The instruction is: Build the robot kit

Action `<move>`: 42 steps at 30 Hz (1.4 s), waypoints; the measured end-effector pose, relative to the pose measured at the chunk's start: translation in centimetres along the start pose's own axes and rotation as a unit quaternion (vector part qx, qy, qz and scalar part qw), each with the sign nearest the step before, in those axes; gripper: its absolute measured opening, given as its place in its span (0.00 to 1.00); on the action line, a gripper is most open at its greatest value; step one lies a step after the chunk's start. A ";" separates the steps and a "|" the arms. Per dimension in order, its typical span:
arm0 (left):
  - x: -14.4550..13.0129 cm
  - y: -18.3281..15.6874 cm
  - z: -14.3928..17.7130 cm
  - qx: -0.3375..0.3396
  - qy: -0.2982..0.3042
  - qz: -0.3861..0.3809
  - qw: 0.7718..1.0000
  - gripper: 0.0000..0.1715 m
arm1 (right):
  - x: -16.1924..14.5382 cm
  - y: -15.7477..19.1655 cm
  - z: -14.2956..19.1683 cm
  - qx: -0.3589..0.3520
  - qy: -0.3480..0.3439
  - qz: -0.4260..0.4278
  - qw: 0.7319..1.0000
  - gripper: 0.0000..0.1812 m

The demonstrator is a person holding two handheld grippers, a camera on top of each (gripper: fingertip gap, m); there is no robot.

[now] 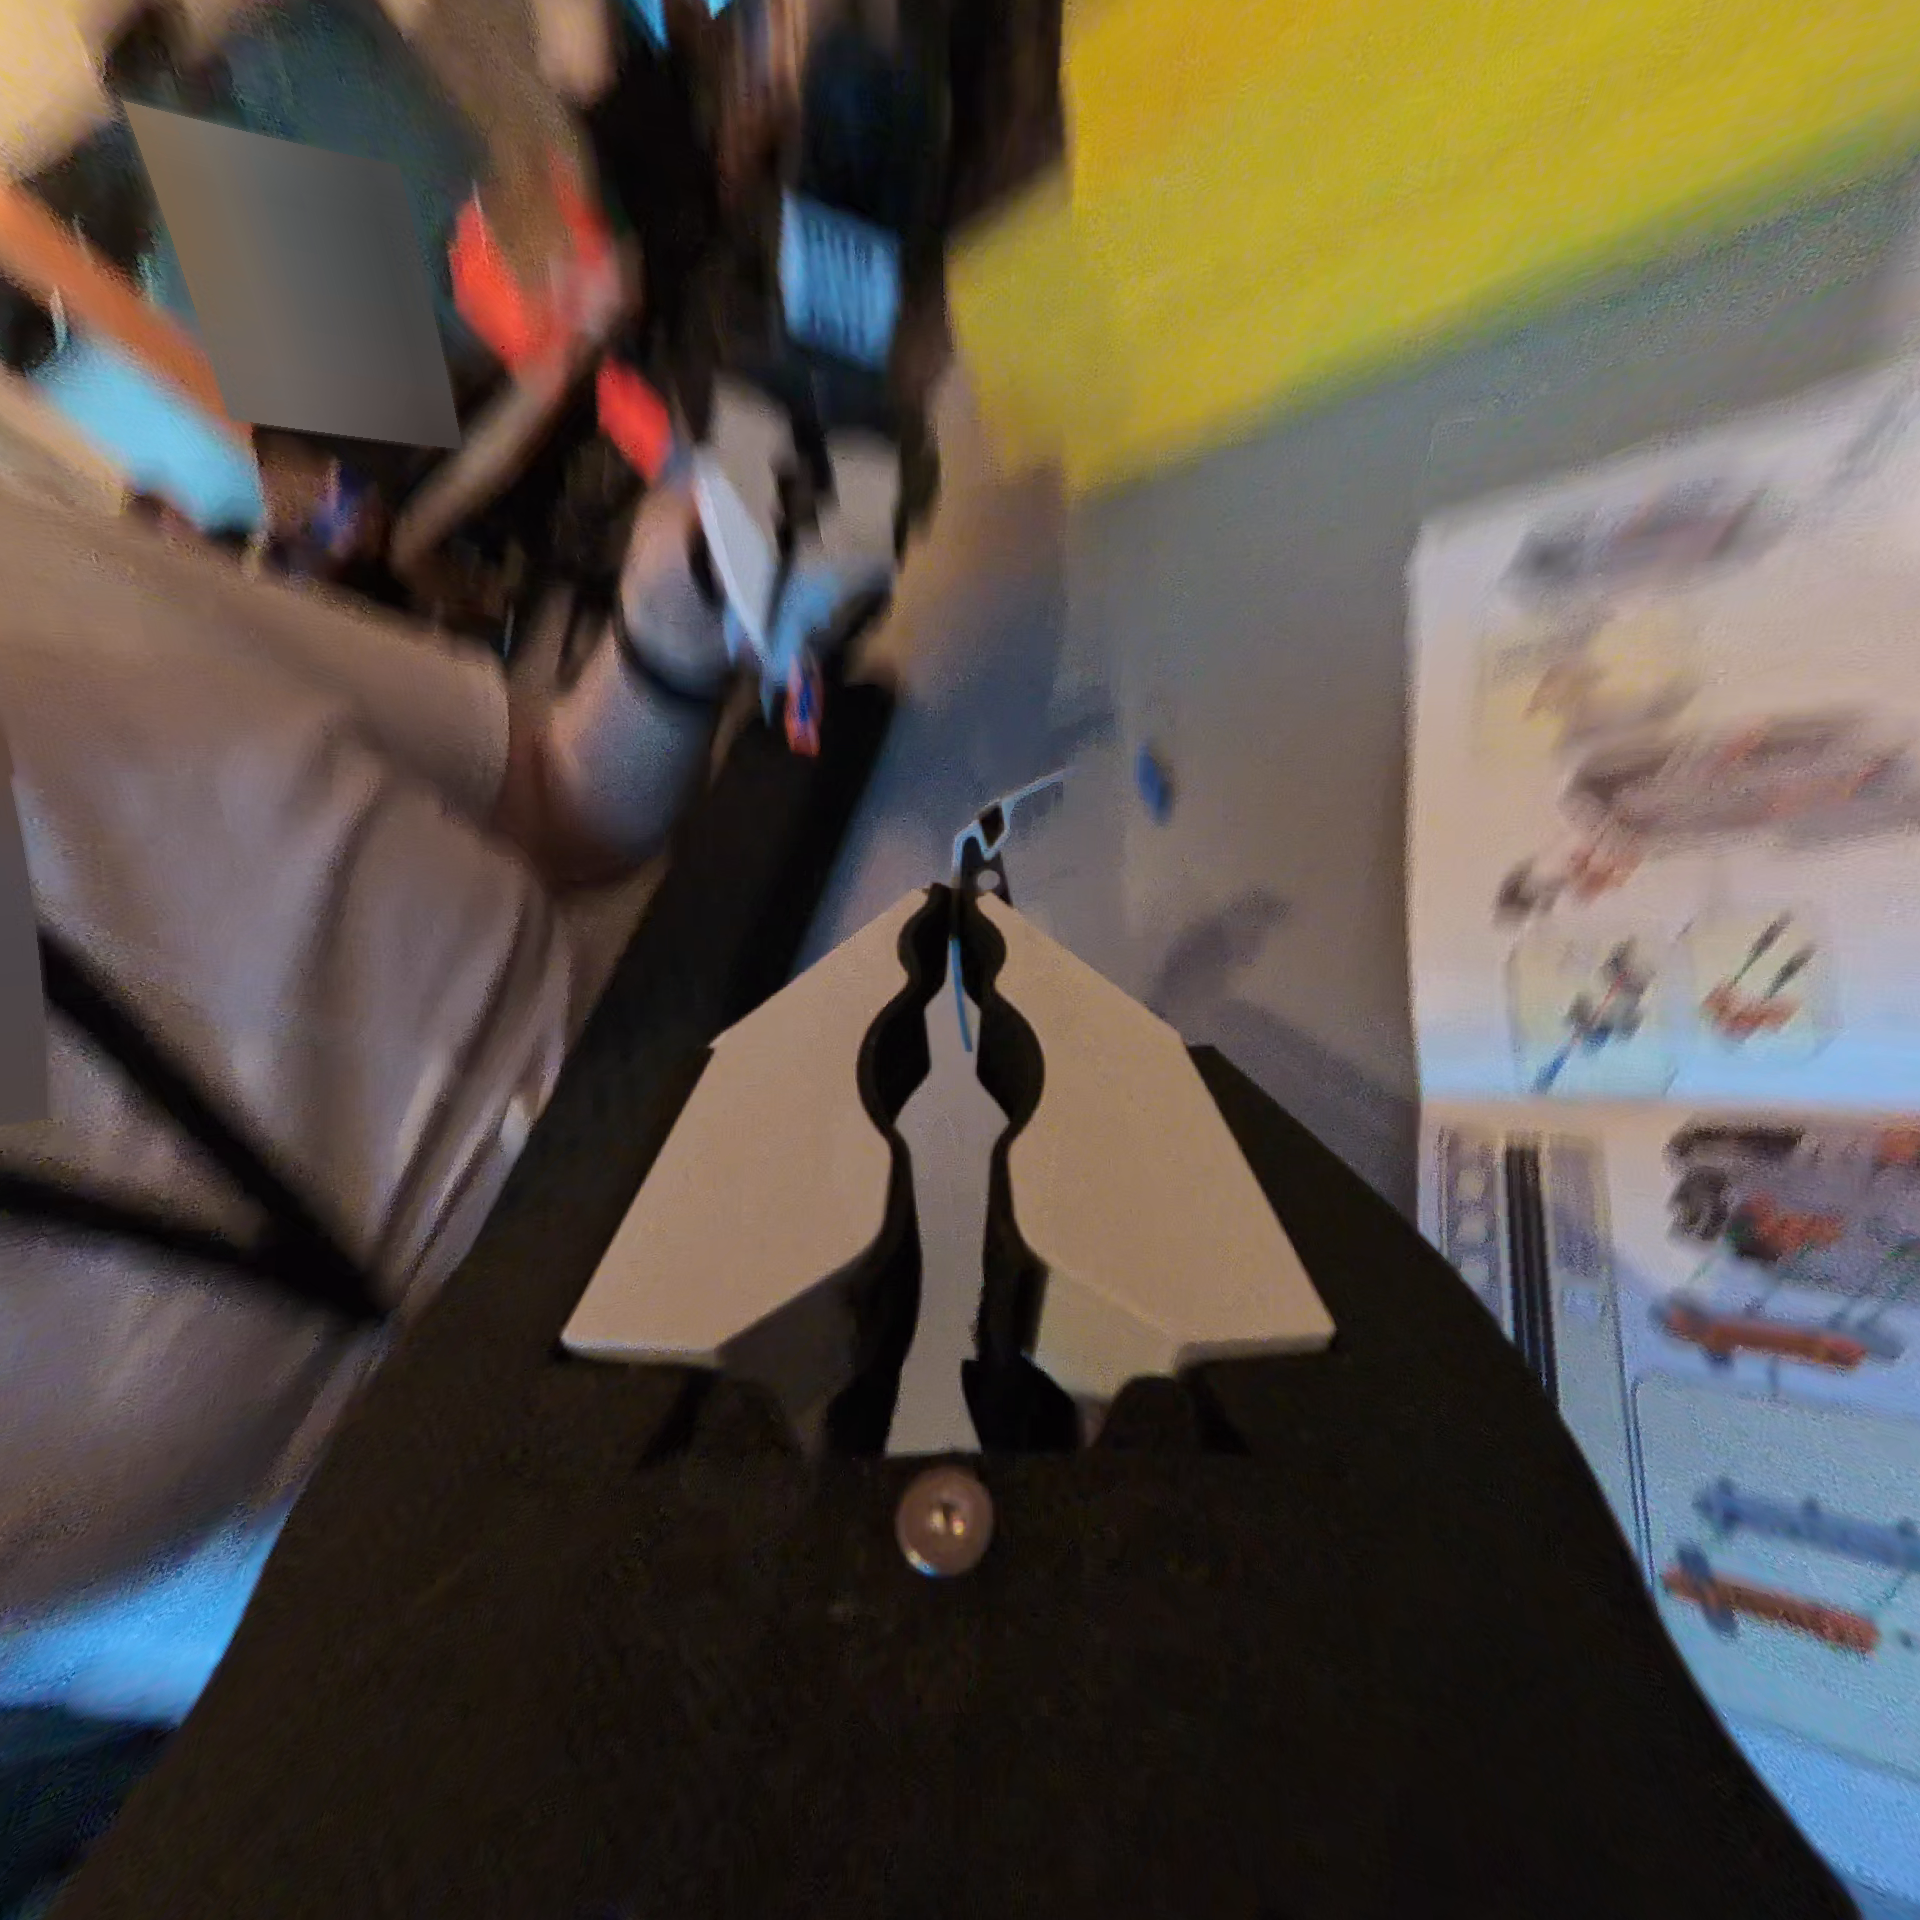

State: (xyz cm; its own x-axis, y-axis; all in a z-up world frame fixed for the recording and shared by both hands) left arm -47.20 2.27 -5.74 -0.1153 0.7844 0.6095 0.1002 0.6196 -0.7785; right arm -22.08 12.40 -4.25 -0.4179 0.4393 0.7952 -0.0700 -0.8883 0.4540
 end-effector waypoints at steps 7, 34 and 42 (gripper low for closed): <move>2.1 -1.0 -1.7 -0.027 -0.014 -0.062 0.998 0.00 | -1.3 4.0 1.5 -0.041 -0.262 -0.053 0.963 0.00; -0.7 1.1 -7.9 -0.036 0.030 -0.025 0.999 0.00 | -6.4 6.5 1.0 0.023 -0.273 -0.205 0.939 0.02; -0.8 1.3 -7.7 -0.041 0.030 -0.017 0.999 0.00 | -6.8 6.0 0.6 0.013 -0.248 -0.208 0.946 0.01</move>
Point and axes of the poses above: each gripper's, where its closed fingertips meet, z back along the fingers, x out of its top, y = z × x across the jaws, the point moved 9 cm from there along z, back along the fingers, and after that the axes turned 11 degrees about -x, right-handed, at the moved point
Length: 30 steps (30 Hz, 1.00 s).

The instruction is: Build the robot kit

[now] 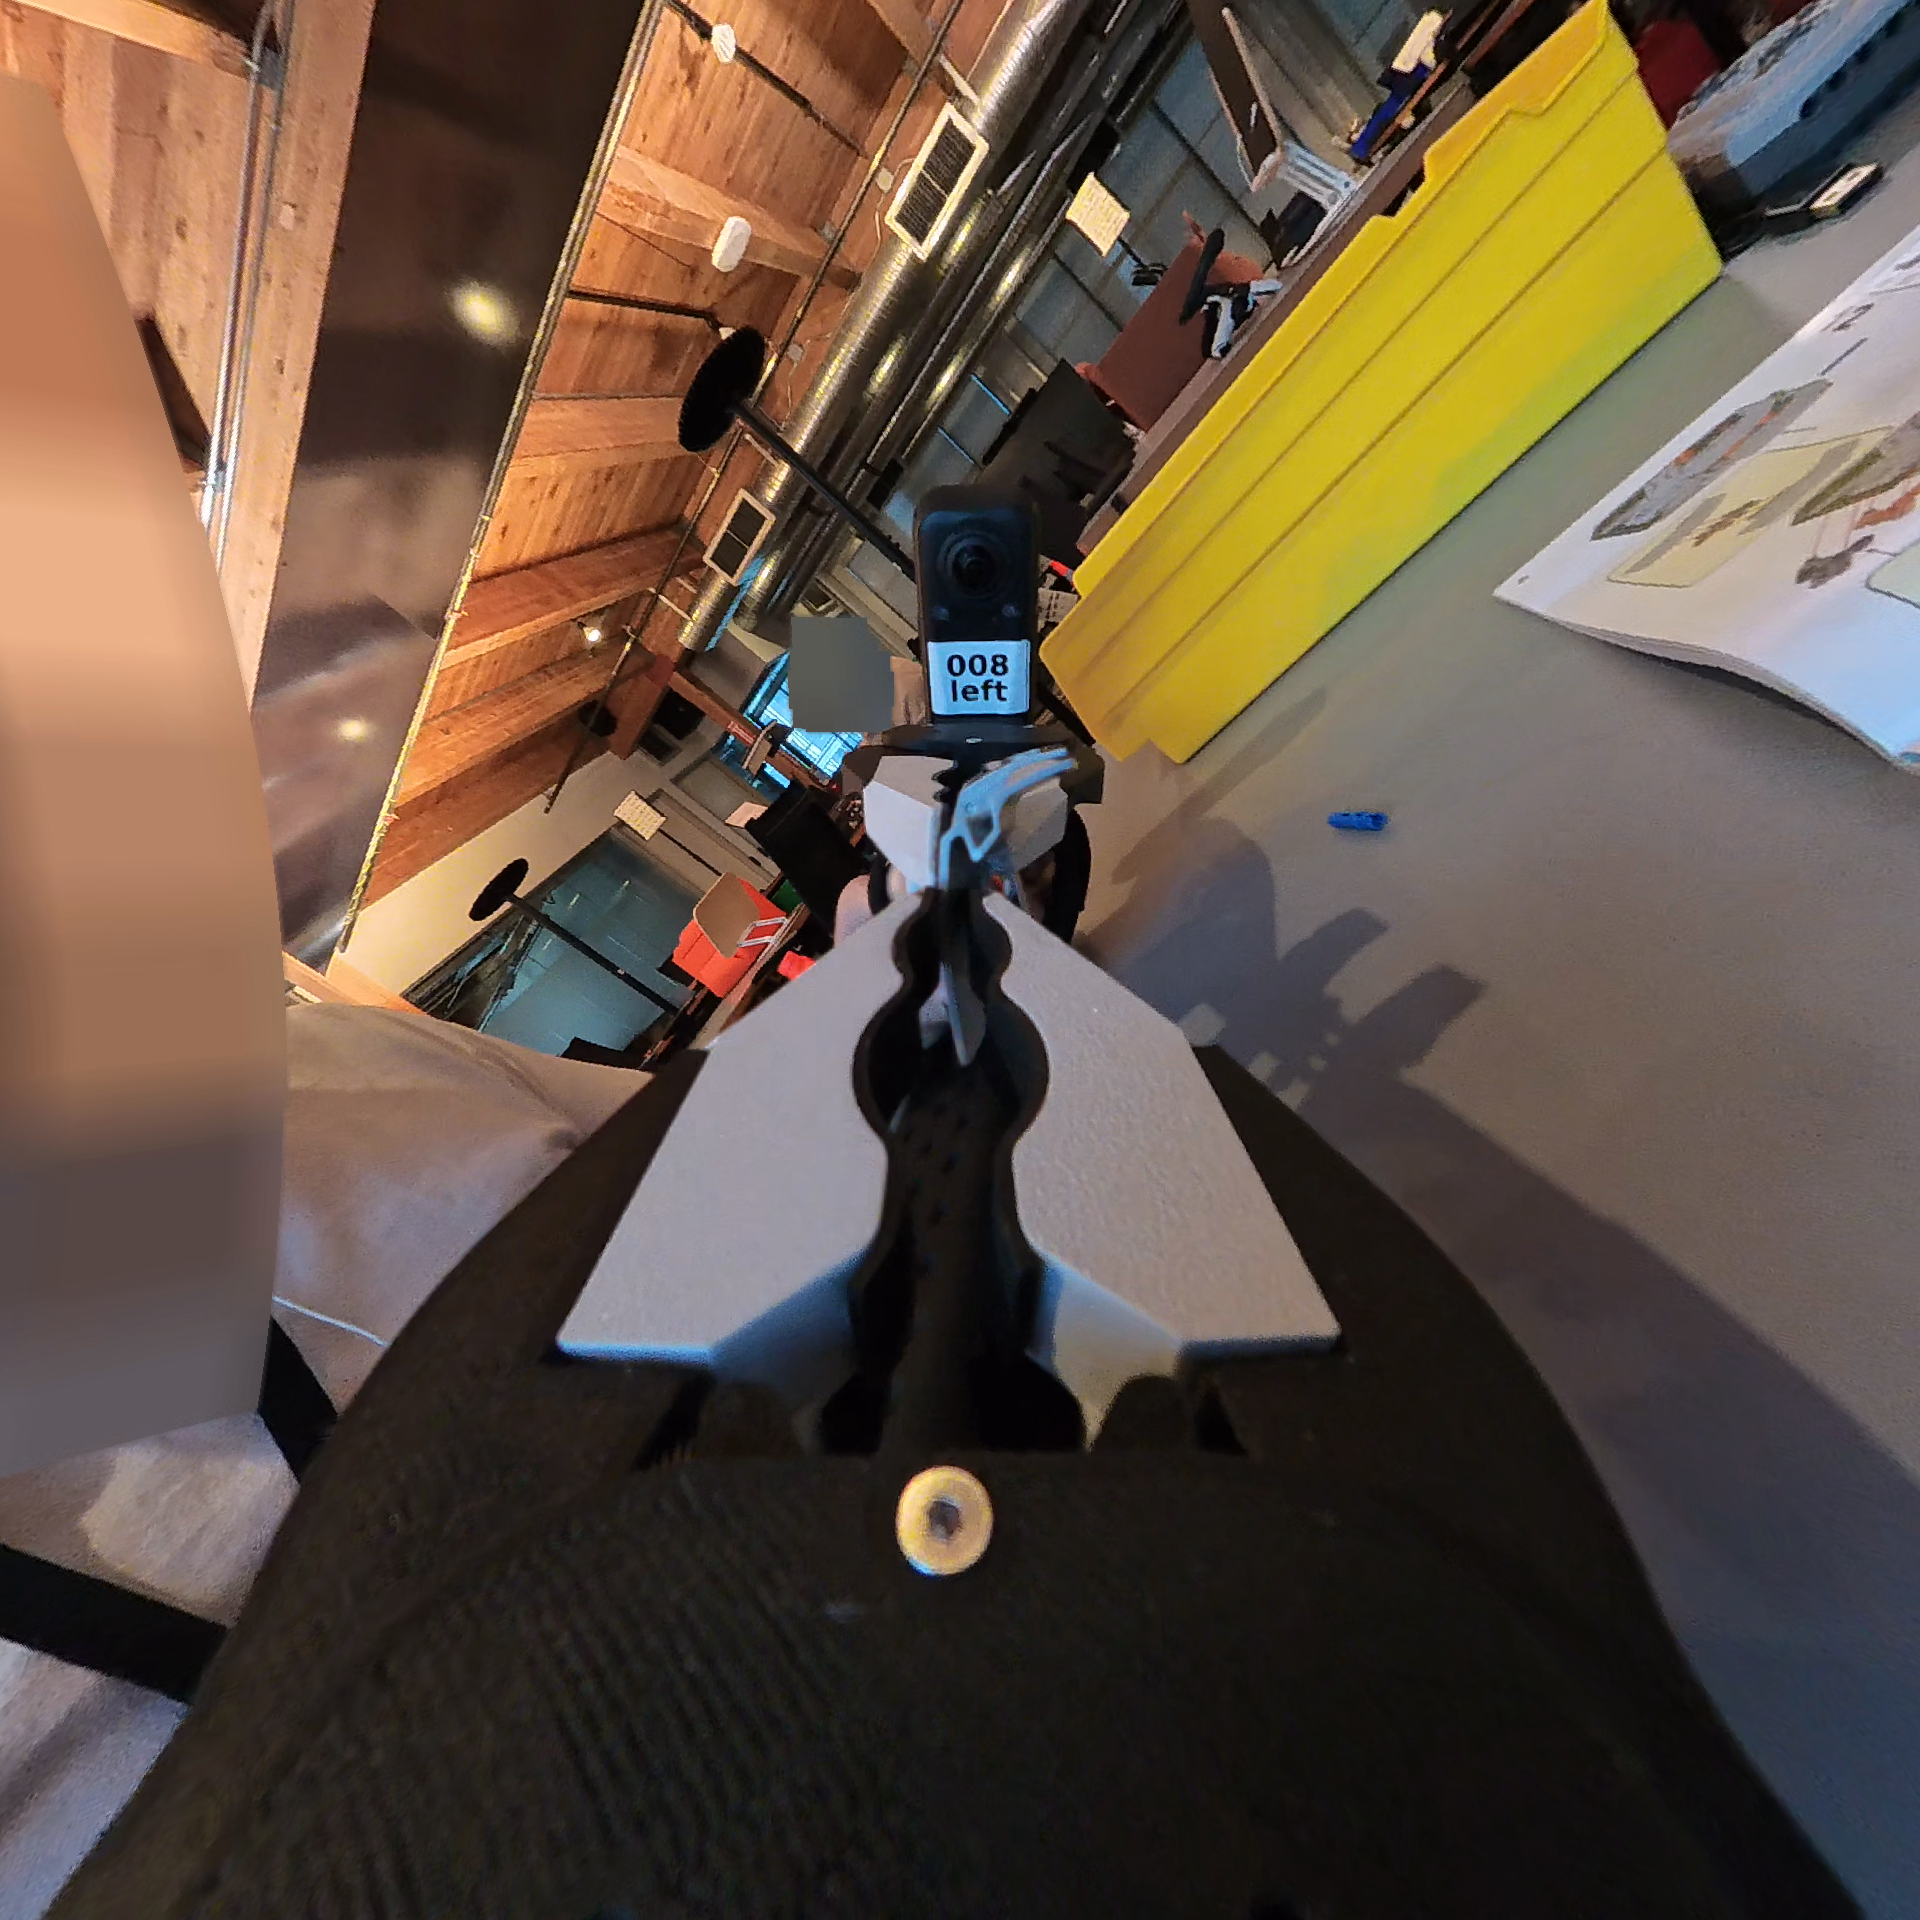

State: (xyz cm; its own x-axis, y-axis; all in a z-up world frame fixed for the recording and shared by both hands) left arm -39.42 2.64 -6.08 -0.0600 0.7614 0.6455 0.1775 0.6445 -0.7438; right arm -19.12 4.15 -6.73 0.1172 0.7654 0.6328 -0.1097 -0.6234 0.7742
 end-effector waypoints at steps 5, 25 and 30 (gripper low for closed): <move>-0.1 0.1 0.0 0.012 0.005 -0.003 1.000 0.00 | -0.2 -0.3 -0.1 -0.002 0.007 -0.012 1.000 0.01; -0.2 0.9 -0.2 0.020 0.003 0.034 0.999 0.00 | -0.3 -1.4 0.2 -0.001 -0.015 -0.112 0.994 0.00; -0.1 1.0 -0.3 0.025 0.002 0.036 0.999 0.00 | -0.6 -1.7 0.1 0.003 -0.024 -0.138 0.990 0.00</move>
Point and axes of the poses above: each gripper's, where its closed fingertips meet, z back along the fingers, x out of its top, y = z × x across the jaws, the point moved 9 cm from there along z, back along the fingers, and after that the axes turned 11 degrees about -x, right-handed, at the moved point
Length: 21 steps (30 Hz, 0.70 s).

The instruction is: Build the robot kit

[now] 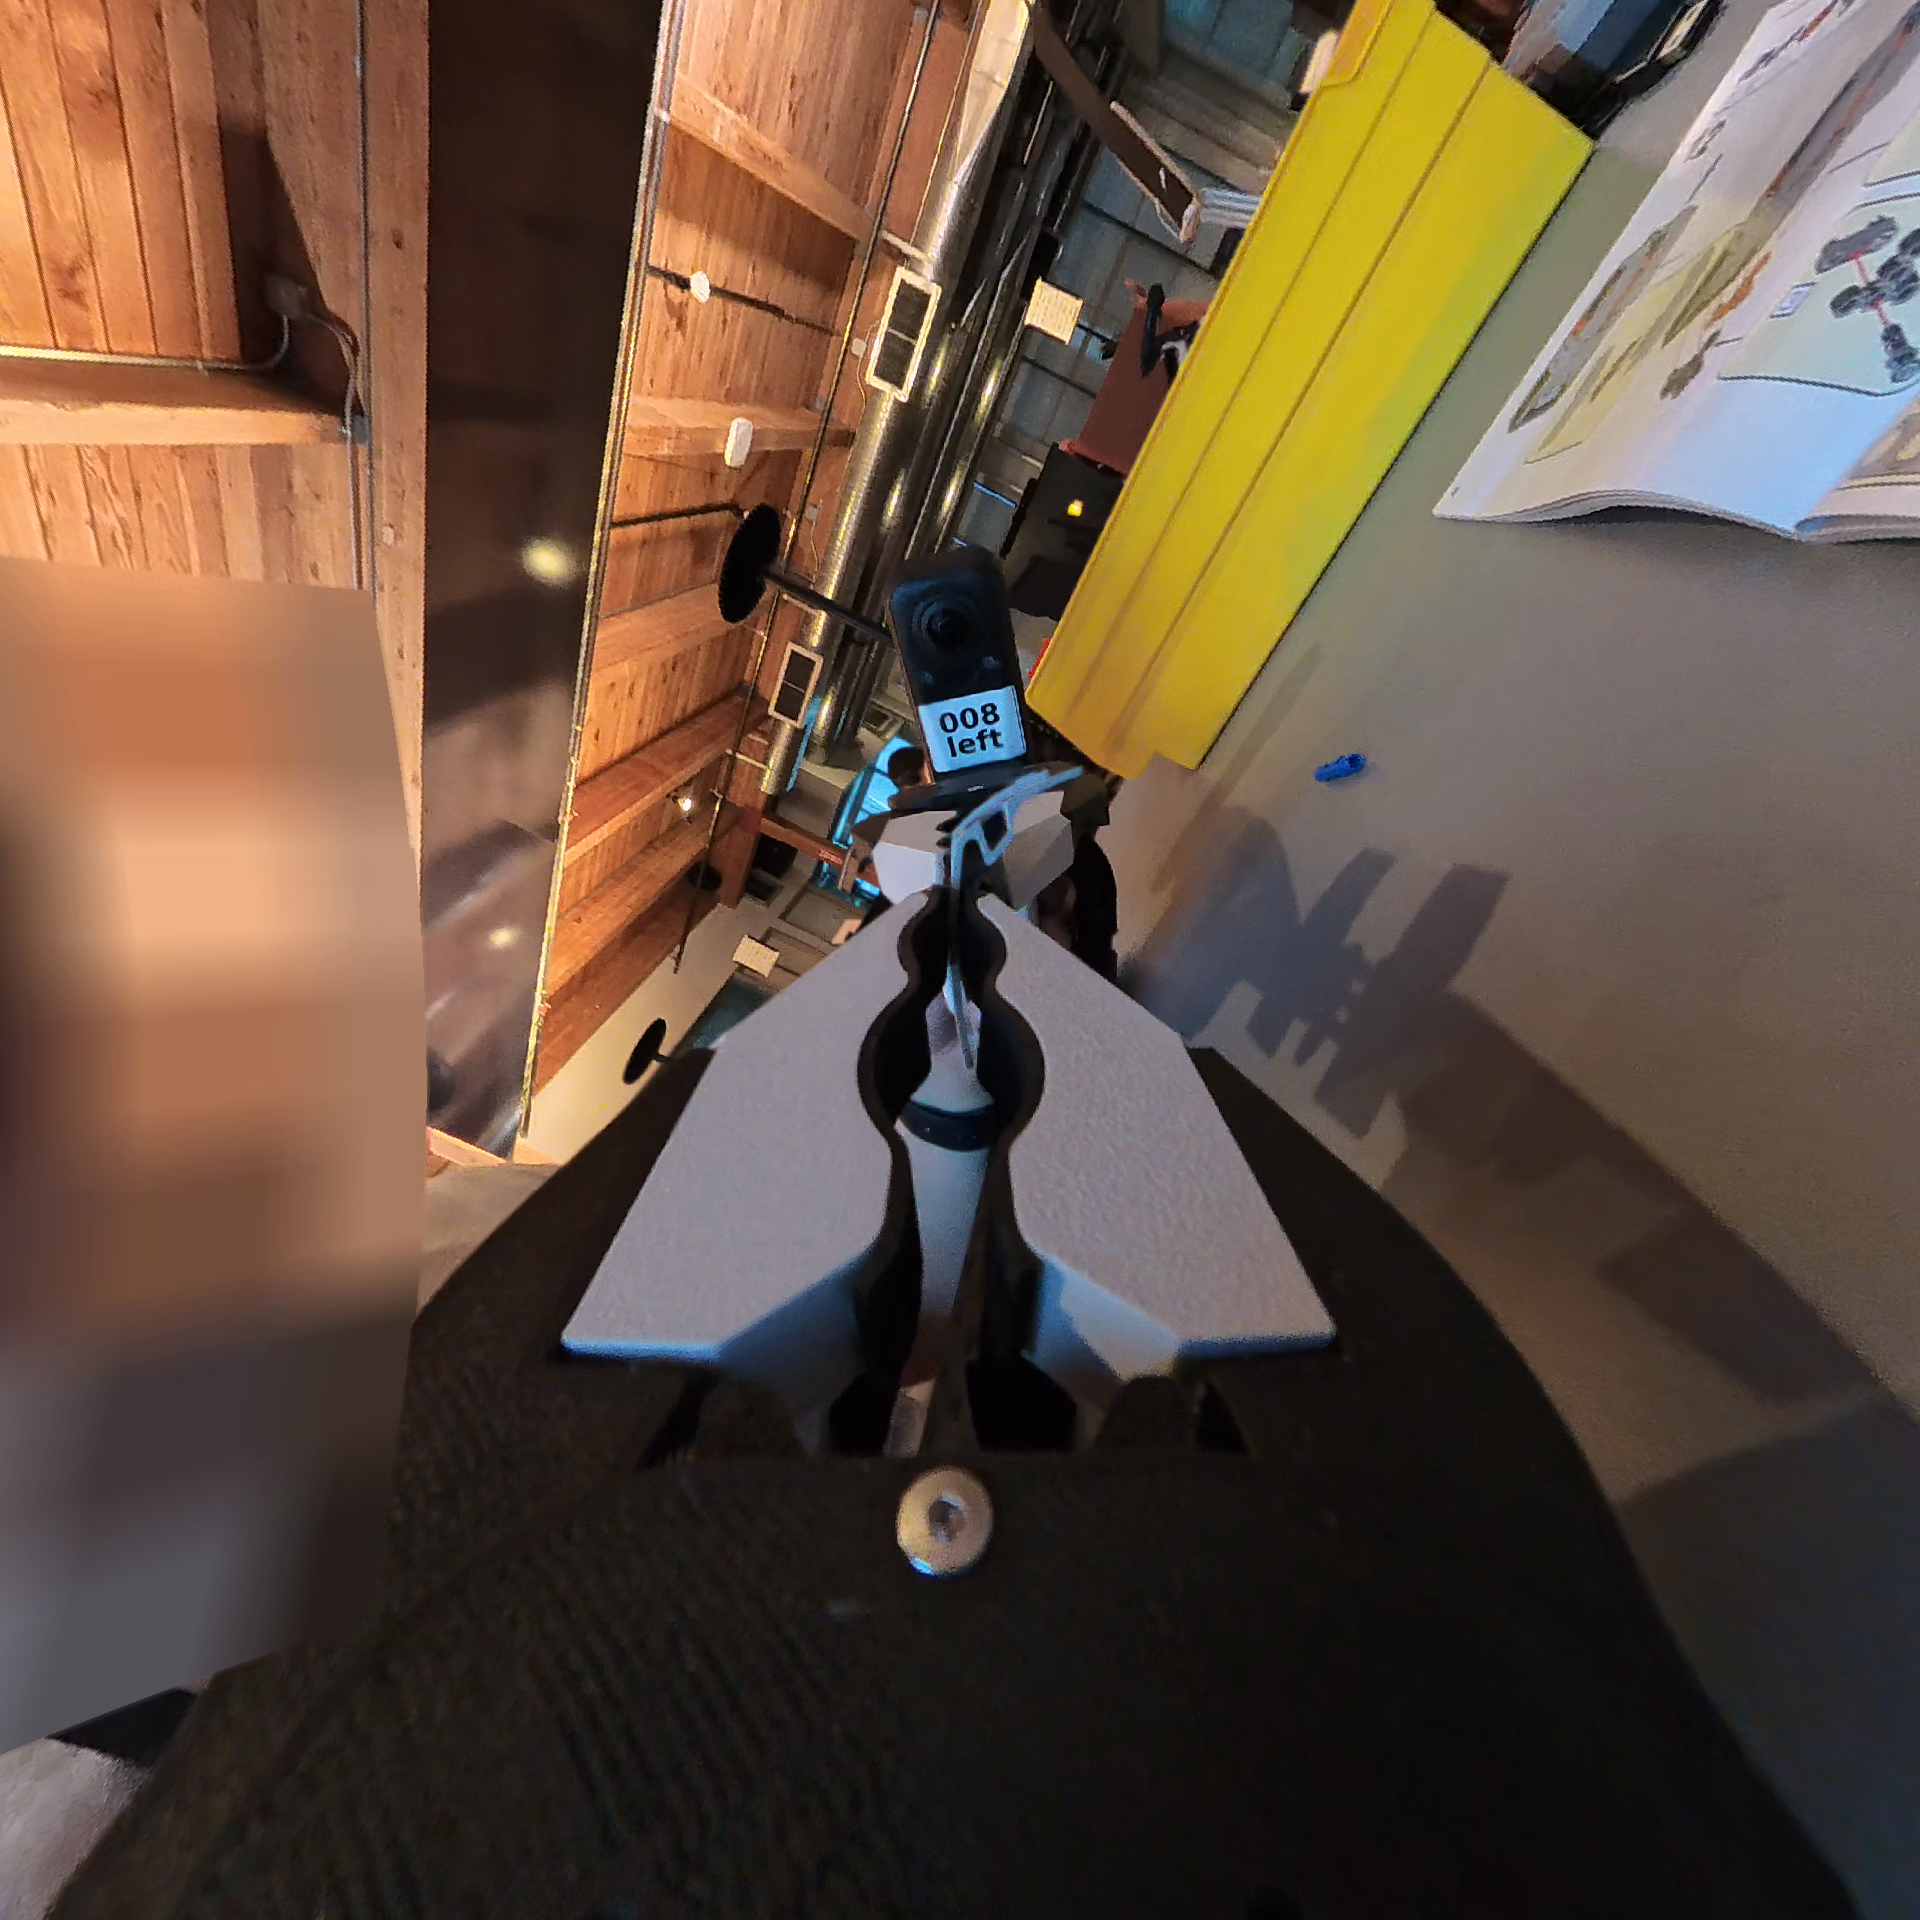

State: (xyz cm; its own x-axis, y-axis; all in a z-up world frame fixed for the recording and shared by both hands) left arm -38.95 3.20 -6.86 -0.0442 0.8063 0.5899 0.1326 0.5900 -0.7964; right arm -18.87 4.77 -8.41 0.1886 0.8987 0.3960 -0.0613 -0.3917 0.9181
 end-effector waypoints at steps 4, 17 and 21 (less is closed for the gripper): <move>0.0 0.1 0.2 0.002 -0.006 0.005 1.000 0.00 | -0.2 -0.1 -0.2 0.006 -0.009 -0.019 1.000 0.00; -0.1 0.6 0.5 0.021 -0.015 0.021 0.999 0.00 | -0.6 -0.7 -0.6 0.000 -0.018 -0.026 0.999 0.00; -0.3 0.7 0.5 0.010 -0.021 0.034 0.999 0.00 | -0.7 -1.0 -0.6 0.004 -0.026 -0.042 0.999 0.00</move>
Point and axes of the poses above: each gripper's, where its closed fingertips meet, z back along the fingers, x out of its top, y = z × x across the jaws, the point moved 9 cm from there along z, back along the fingers, and after that the axes turned 11 degrees about -x, right-handed, at the moved point
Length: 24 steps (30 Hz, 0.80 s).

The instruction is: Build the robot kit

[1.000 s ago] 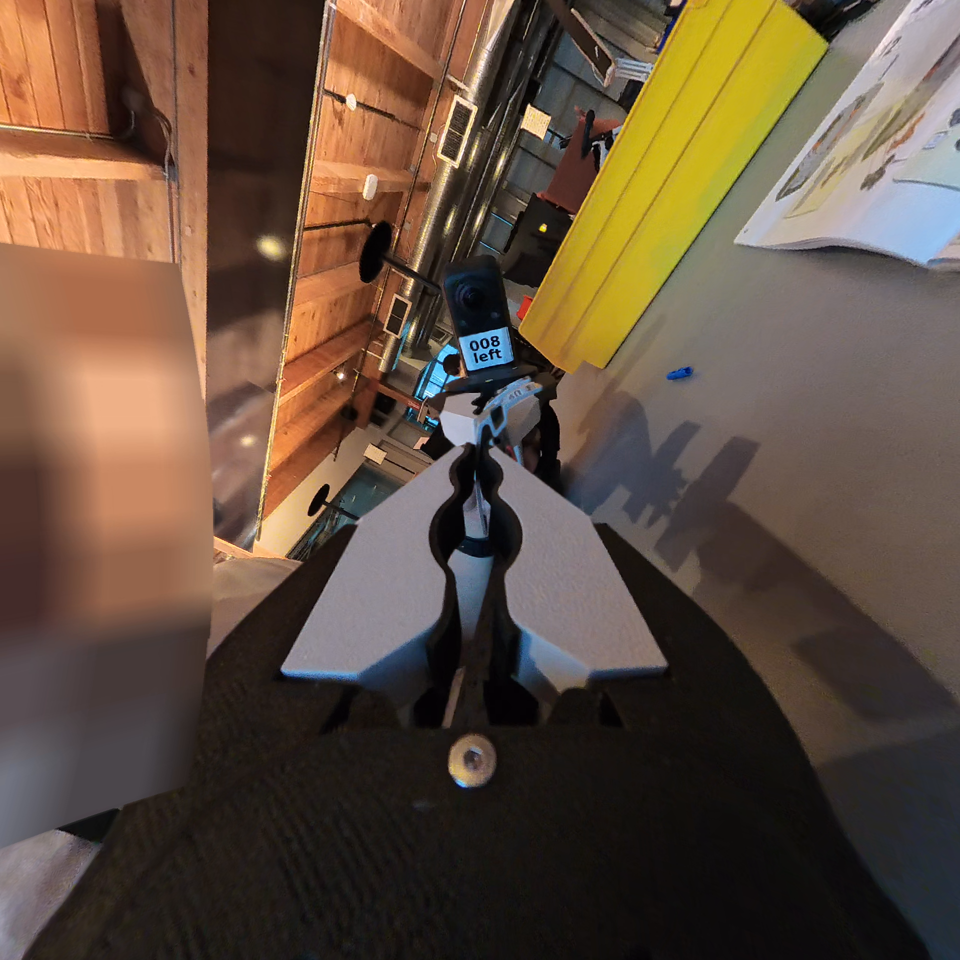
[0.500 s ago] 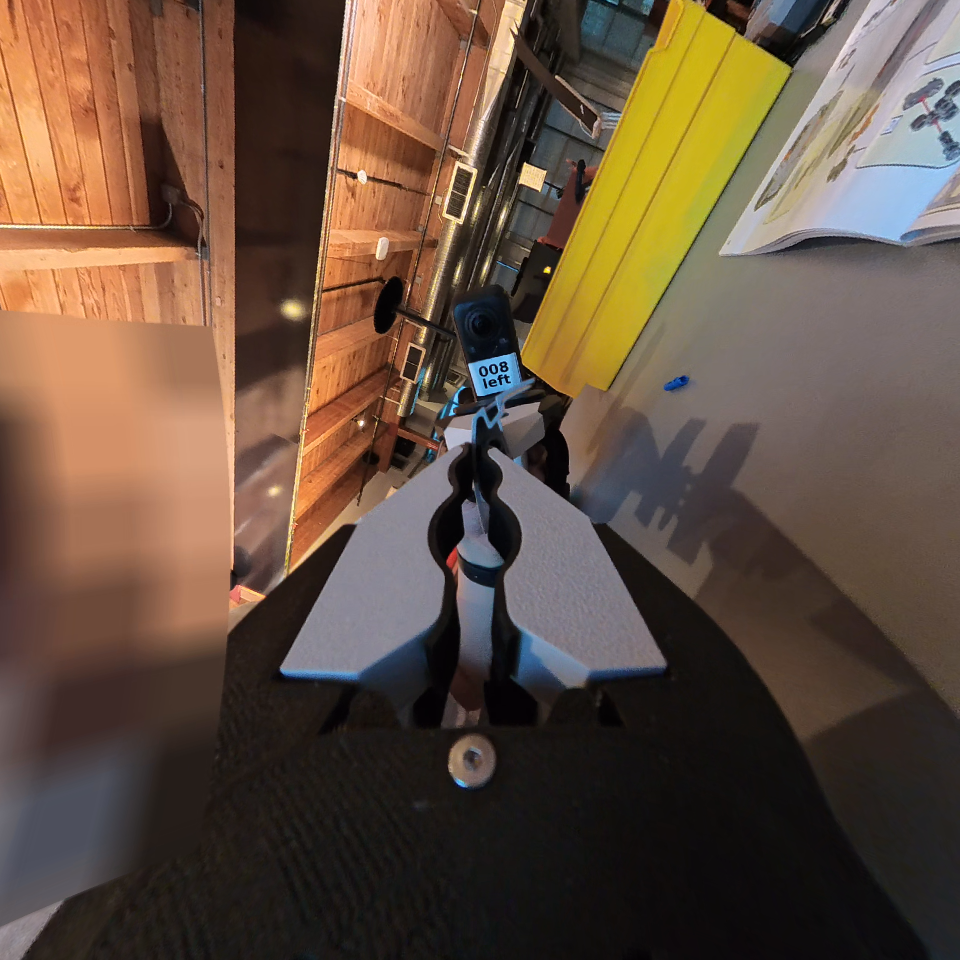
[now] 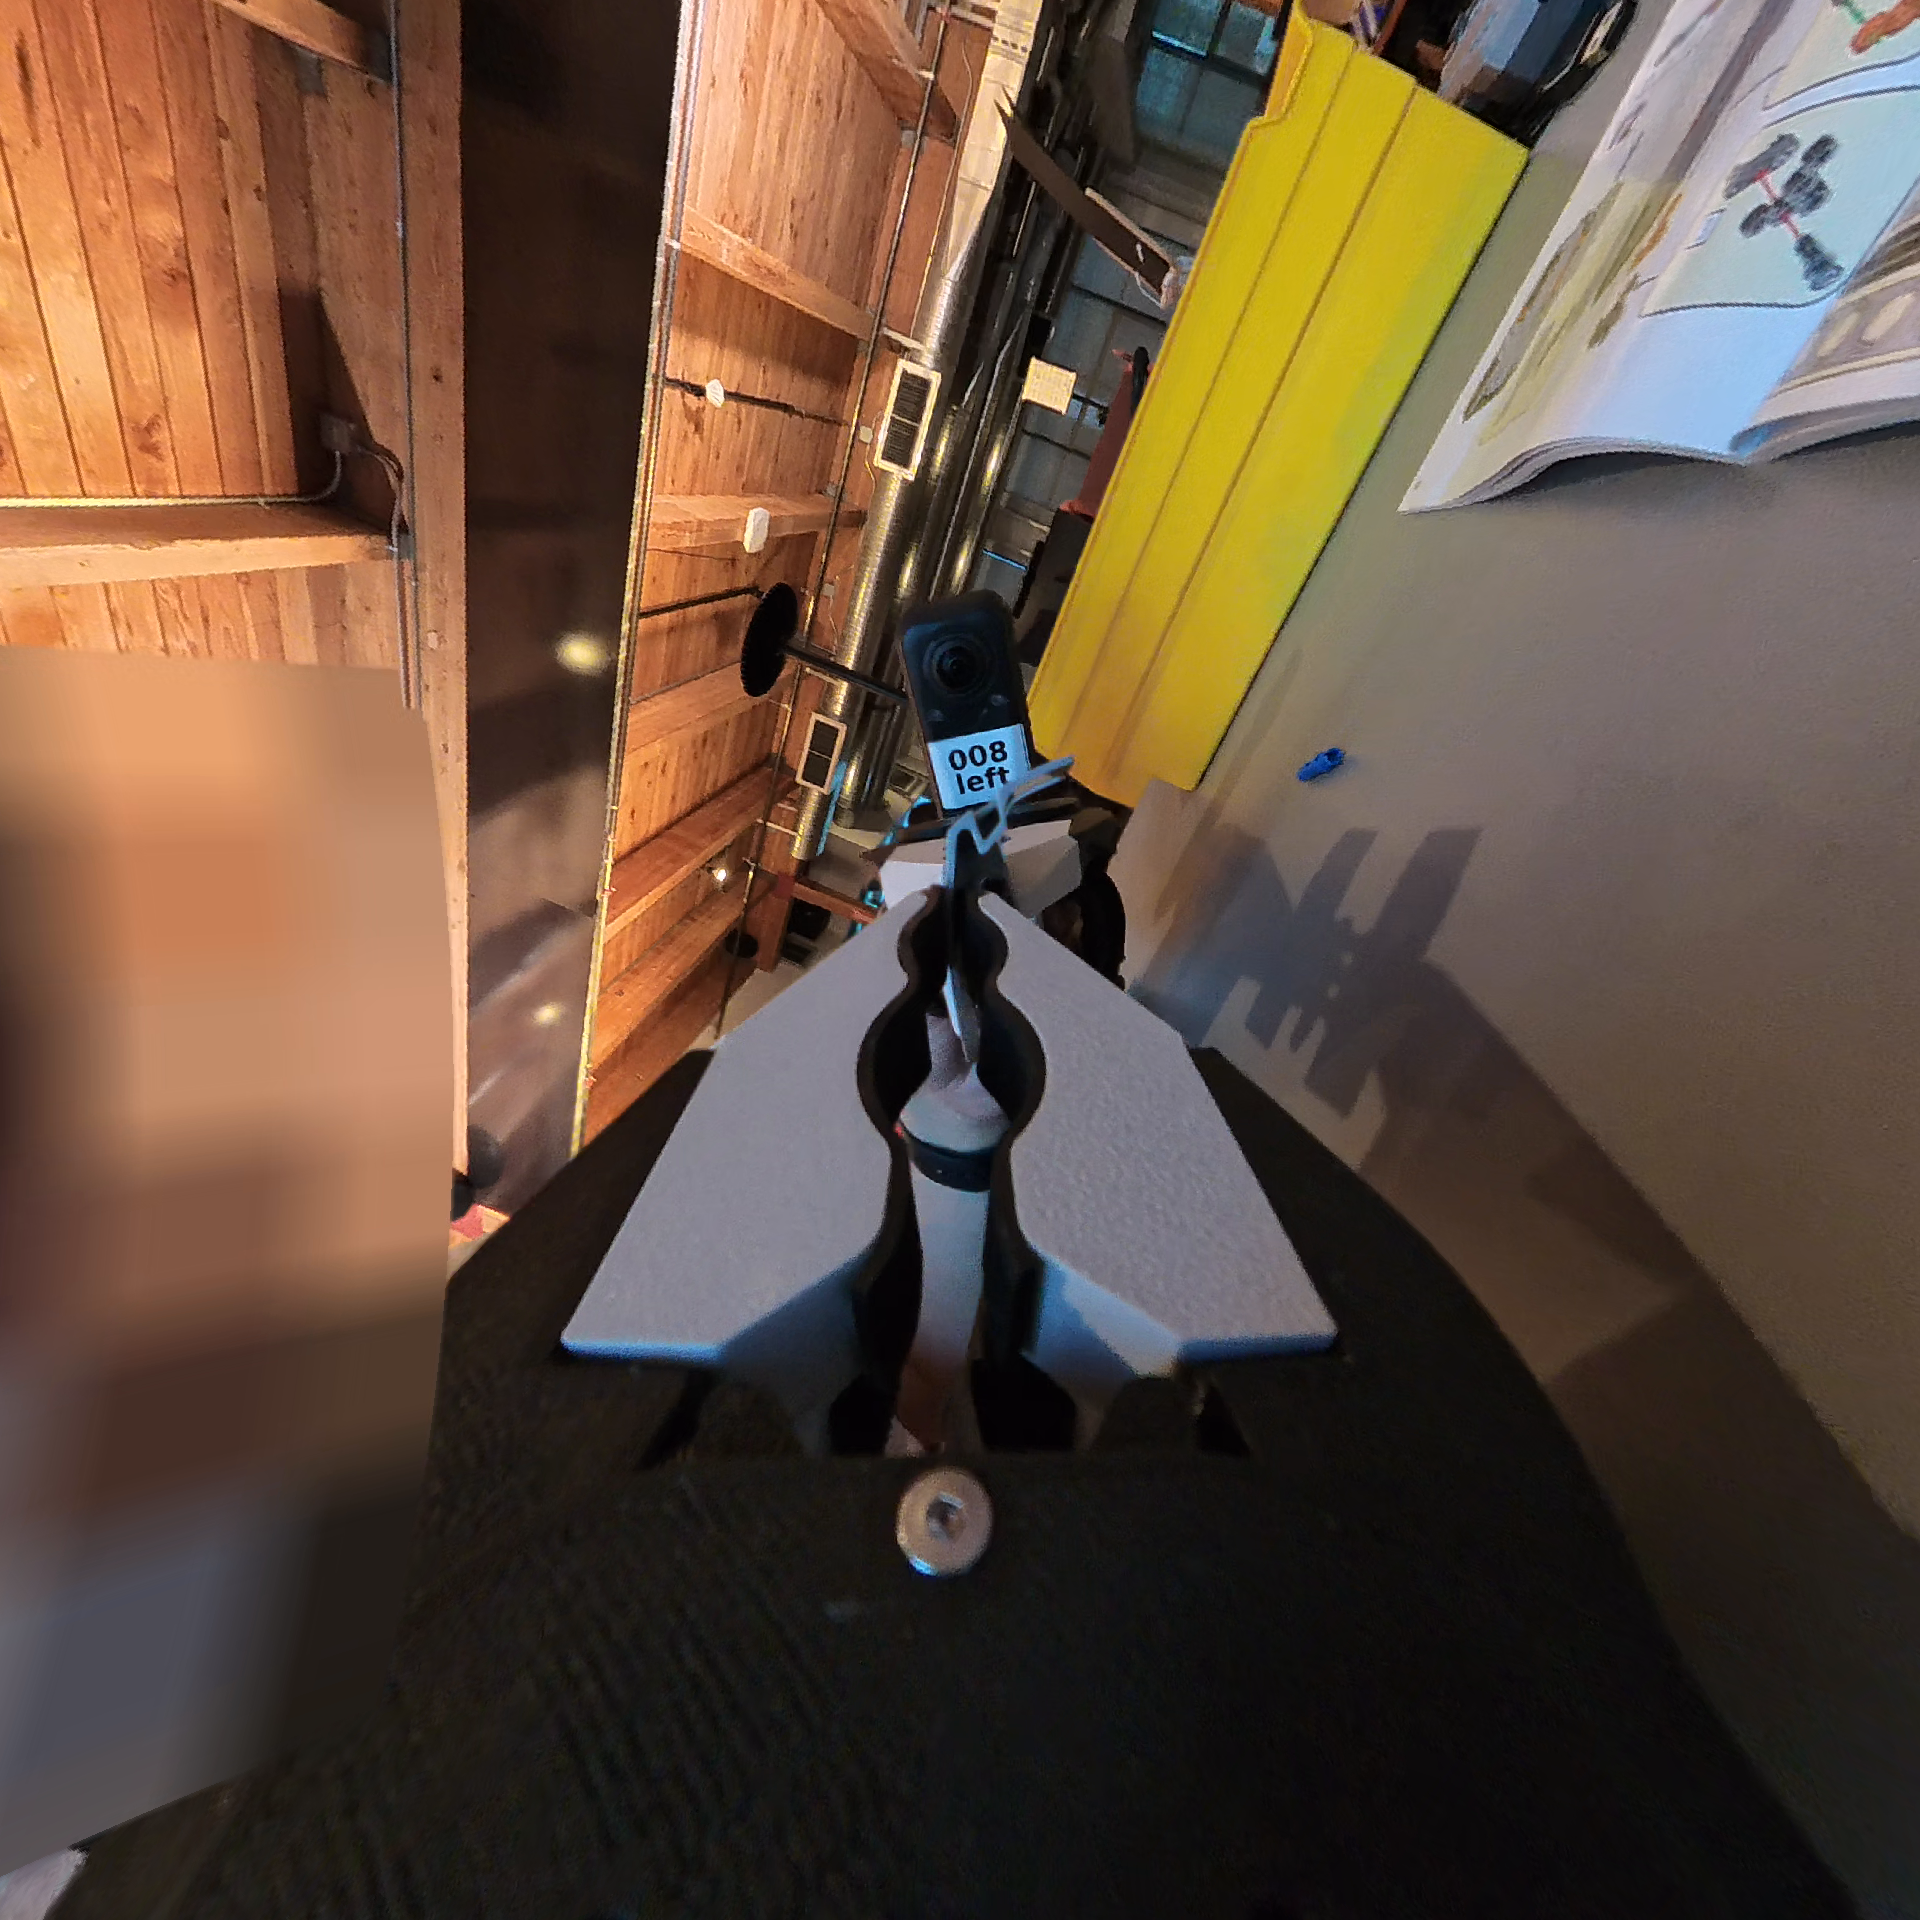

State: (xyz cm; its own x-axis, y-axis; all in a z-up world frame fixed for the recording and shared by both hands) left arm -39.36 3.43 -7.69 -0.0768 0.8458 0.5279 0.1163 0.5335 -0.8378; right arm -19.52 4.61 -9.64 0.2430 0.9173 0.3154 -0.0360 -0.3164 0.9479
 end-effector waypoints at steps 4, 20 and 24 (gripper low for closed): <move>0.0 0.2 0.2 -0.002 -0.008 0.003 1.000 0.00 | -0.2 -0.1 -0.2 -0.004 -0.021 -0.009 1.000 0.00; -0.2 0.6 0.4 -0.015 -0.015 0.024 0.999 0.00 | -1.4 -0.2 -0.6 -0.022 -0.078 -0.042 0.996 0.00; -0.1 0.6 0.5 -0.027 -0.018 0.031 0.999 0.00 | -1.4 -0.3 -0.6 0.001 -0.070 -0.061 0.996 0.00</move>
State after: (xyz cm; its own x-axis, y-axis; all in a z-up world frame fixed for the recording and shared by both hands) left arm -39.79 3.63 -8.36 -0.1029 0.8770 0.4692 0.1743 0.4804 -0.8596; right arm -20.45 3.63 -10.35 0.3777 0.9064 0.1893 0.0042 -0.2061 0.9785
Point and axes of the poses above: each gripper's, where its closed fingertips meet, z back along the fingers, x out of its top, y = z × x across the jaws, the point moved 9 cm from there along z, back along the fingers, and after that the axes turned 11 degrees about -x, right-handed, at the moved point
